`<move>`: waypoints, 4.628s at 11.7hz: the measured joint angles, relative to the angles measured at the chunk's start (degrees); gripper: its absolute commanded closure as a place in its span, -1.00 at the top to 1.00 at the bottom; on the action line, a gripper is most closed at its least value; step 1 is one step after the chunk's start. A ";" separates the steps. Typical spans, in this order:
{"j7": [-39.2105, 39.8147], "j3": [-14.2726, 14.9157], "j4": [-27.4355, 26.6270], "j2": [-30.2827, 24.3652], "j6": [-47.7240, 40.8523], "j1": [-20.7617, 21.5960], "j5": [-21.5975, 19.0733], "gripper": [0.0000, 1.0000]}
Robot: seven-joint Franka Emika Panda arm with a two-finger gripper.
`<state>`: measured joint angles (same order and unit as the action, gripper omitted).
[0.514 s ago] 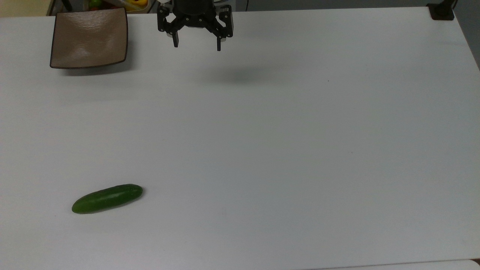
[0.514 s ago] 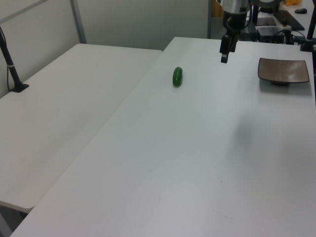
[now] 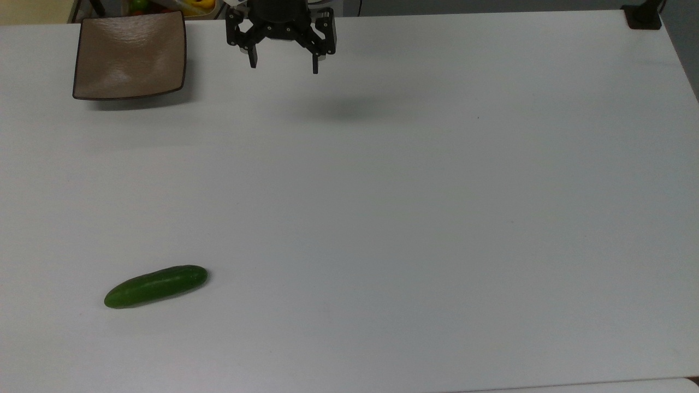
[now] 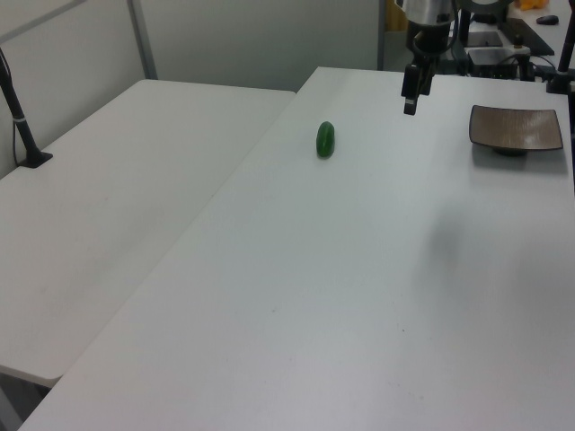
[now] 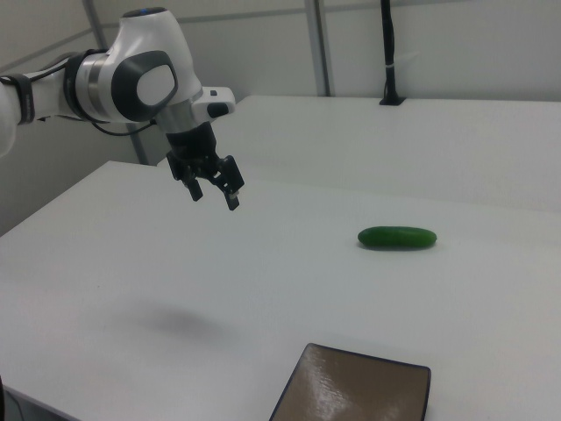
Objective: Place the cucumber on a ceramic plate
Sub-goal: 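Move the open gripper toward the green cucumber, then lower the open gripper over the middle of the cucumber, then close the gripper around the cucumber, then lift the cucumber and carry it over the brown ceramic plate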
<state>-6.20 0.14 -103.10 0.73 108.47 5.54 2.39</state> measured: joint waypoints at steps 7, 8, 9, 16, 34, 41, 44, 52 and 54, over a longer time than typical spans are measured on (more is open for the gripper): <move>-16.11 1.57 6.94 4.73 0.16 -1.75 -3.99 1.00; -19.68 2.47 10.53 7.93 0.21 -1.90 -4.36 1.00; -23.08 3.09 13.90 11.40 0.23 -2.09 -4.52 1.00; -47.97 6.73 24.27 29.67 21.04 -2.16 -4.81 1.00; -62.92 22.56 31.96 51.40 40.79 4.75 -4.30 -0.08; -59.49 22.57 32.47 52.61 42.19 4.91 -2.93 -0.68; -58.42 22.85 33.18 50.18 42.60 3.74 -2.93 -0.70; -30.74 11.00 14.25 25.18 25.48 -3.58 -2.97 -0.70; -23.83 10.09 6.50 18.01 23.49 -4.66 -2.99 -0.70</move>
<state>-30.03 10.23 -96.60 18.74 131.96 0.88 -0.61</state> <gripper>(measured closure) 0.533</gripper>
